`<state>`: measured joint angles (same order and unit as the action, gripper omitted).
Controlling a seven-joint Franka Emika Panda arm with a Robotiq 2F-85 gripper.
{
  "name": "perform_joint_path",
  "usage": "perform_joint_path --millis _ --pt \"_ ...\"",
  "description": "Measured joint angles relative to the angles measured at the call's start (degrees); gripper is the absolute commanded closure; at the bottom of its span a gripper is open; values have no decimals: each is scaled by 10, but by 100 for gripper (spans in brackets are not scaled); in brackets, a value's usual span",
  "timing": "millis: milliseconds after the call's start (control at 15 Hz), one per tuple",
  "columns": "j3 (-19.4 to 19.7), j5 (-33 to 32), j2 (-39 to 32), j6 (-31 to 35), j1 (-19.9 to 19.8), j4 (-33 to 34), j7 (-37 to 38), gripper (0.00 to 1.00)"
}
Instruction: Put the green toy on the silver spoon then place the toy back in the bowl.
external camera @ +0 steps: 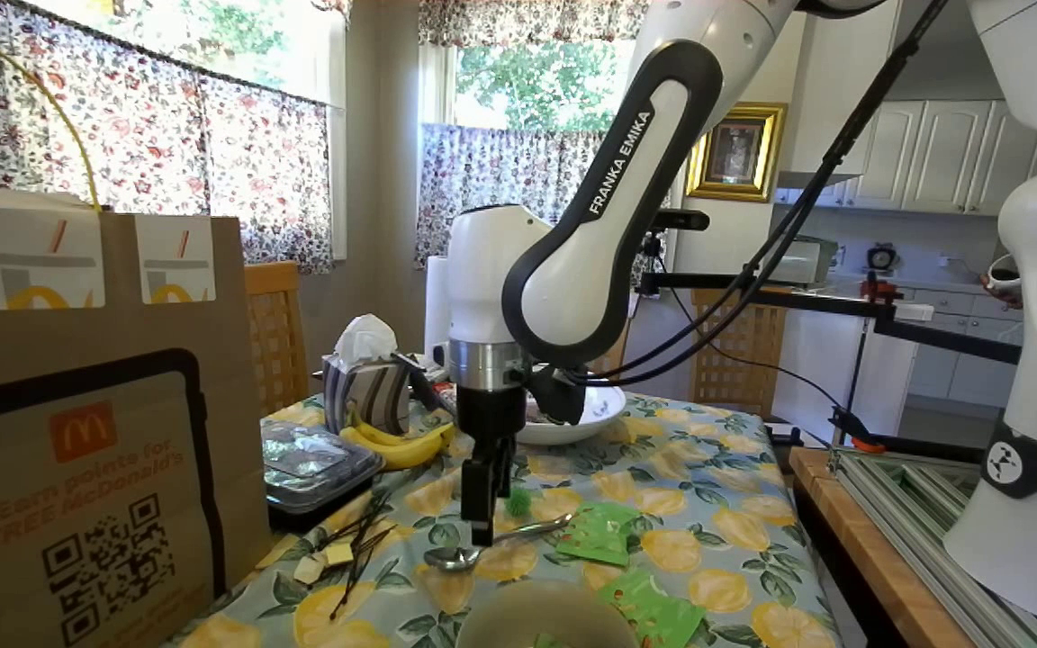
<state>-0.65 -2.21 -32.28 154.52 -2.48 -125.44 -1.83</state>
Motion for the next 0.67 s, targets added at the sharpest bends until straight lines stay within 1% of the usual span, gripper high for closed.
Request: perform_joint_path --millis 200,333,667 --pt "22 11 7 -1 4 -23 62 0" --pt "48 12 11 2 13 -39 109 0" --pt "129 7 13 7 70 -53 232 0"
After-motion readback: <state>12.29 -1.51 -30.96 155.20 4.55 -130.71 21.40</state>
